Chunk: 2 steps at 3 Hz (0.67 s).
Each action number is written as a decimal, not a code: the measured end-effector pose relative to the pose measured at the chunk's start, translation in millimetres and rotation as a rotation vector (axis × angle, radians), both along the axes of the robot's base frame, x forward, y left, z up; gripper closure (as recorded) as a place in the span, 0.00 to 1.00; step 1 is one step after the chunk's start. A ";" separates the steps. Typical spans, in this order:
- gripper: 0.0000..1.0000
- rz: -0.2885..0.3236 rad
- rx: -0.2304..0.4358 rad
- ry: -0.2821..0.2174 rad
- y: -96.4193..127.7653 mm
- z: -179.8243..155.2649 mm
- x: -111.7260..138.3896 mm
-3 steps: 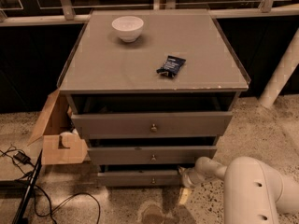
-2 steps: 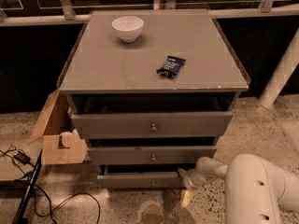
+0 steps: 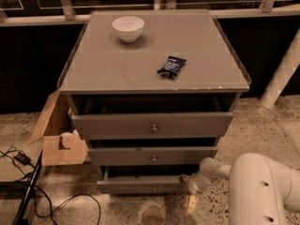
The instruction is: Open bottom drawer
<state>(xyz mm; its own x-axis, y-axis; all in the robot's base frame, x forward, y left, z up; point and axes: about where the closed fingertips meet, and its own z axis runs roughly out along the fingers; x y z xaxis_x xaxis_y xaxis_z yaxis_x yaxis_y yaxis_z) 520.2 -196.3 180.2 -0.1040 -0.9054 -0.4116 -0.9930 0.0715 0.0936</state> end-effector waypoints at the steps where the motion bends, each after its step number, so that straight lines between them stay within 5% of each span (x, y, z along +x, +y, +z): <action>1: 0.00 0.019 0.005 0.064 -6.9 5.8 -19.6; 2: 0.00 0.033 0.012 0.149 -16.1 11.7 -45.0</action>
Offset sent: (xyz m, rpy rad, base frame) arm -0.0725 -0.0302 0.0244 0.0179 0.2484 0.0502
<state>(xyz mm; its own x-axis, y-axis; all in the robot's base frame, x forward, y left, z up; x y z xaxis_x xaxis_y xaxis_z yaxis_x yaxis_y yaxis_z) 475.2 -212.3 191.9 -0.1348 -0.9043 -0.4050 -0.9699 0.0368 0.2406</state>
